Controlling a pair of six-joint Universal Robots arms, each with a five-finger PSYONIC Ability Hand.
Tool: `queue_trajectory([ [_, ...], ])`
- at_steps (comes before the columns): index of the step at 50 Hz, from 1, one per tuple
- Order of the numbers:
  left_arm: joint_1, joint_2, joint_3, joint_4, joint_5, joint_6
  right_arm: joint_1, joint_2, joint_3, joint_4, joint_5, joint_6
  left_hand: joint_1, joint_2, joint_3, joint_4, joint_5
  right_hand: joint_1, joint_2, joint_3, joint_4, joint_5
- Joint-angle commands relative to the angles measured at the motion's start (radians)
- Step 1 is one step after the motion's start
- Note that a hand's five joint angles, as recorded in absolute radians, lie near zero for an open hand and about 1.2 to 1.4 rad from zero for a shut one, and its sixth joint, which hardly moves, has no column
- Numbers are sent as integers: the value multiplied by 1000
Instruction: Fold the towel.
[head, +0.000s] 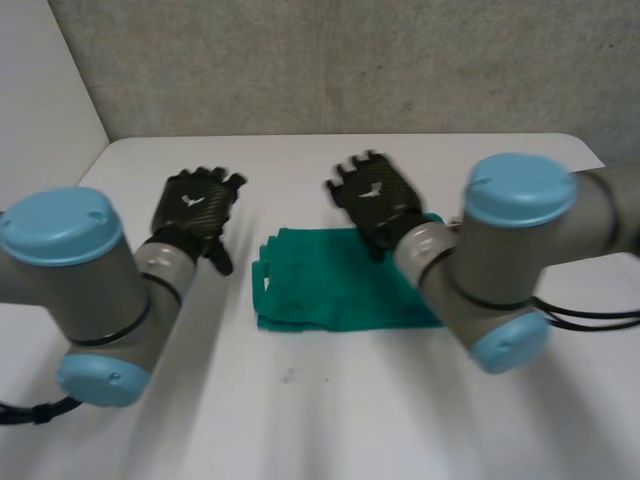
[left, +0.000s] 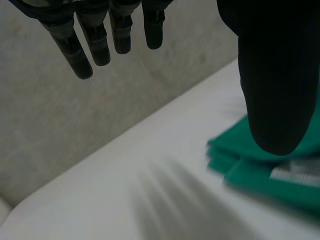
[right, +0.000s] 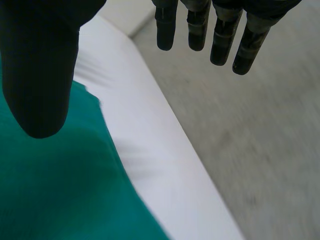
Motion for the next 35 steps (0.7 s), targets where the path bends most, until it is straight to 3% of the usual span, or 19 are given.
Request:
queue_trajectory([
  [1,-112,-107,161,-9,-2,-91,-147,-86,204,29,4,252,-23,-26,-38,-27,-41,-30,-52,-38,-59,-66],
  [9,-136,-287,321,-29,-2,-91,-271,-74,339,26,1,254,1,-2,-15,-3,-18,-30,-52,-38,-59,-66],
  [11,-136,-315,341,-46,-4,-90,-282,-70,346,24,1,255,1,-2,-15,-3,-18,76,55,68,48,41],
  [16,-122,-358,346,-112,-17,-61,-316,-37,344,23,-25,255,-2,-5,-18,-6,-21,678,656,670,649,642],
  [17,-120,-358,339,-118,-19,-56,-322,-28,338,23,-28,254,-2,-5,-18,-6,-21,929,907,921,900,893],
  [20,-110,-355,309,-138,-34,-52,-327,-21,329,26,-25,254,-8,-11,-24,-12,-26,1191,1169,1183,1162,1155],
  [29,-94,-234,151,-159,-62,-59,-344,-27,332,21,-4,248,-25,-29,-41,-30,-44,1192,1170,1183,1163,1156],
  [35,-96,-146,86,-159,-64,-62,-324,-96,283,15,47,160,-28,-32,-44,-32,-47,1192,1170,1183,1163,1156],
])
